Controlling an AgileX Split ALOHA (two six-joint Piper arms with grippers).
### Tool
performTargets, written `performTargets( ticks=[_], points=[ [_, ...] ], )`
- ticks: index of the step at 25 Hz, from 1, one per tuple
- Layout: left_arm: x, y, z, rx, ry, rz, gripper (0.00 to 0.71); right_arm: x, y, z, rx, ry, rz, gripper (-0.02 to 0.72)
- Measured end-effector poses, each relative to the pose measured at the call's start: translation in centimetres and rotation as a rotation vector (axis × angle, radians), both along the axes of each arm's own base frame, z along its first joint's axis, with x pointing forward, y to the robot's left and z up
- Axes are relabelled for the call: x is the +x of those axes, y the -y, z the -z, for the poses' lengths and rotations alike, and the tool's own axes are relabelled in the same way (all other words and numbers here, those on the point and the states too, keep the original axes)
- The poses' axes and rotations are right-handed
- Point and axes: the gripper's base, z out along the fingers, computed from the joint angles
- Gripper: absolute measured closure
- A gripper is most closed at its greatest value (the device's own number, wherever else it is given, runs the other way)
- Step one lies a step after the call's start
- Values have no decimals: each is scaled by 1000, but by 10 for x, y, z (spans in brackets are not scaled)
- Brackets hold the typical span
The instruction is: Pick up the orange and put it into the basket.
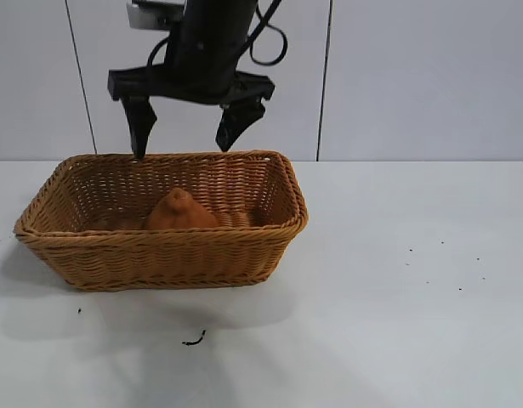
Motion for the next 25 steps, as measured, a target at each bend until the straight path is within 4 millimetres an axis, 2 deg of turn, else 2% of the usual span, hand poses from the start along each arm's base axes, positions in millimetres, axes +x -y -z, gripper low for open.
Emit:
performTargets(
  ticks=[7,11,14,20,23,25],
  points=[
    [0,0,0,0,0,0,44,43,113,1,-14,-5,238,10],
    [0,0,0,0,0,0,44,53,165,1,-13,-6,342,10],
    [0,0,0,0,0,0,44,56,195,1,-10,-7,402,10],
    [0,0,0,0,0,0,44,47,235,13,-29,-80,474,10],
    [0,0,0,0,0,0,44,29,243,21,-61,-153,461,10],
    [0,0,0,0,0,0,44,12,244,18,-77,-191,445,10]
  ],
)
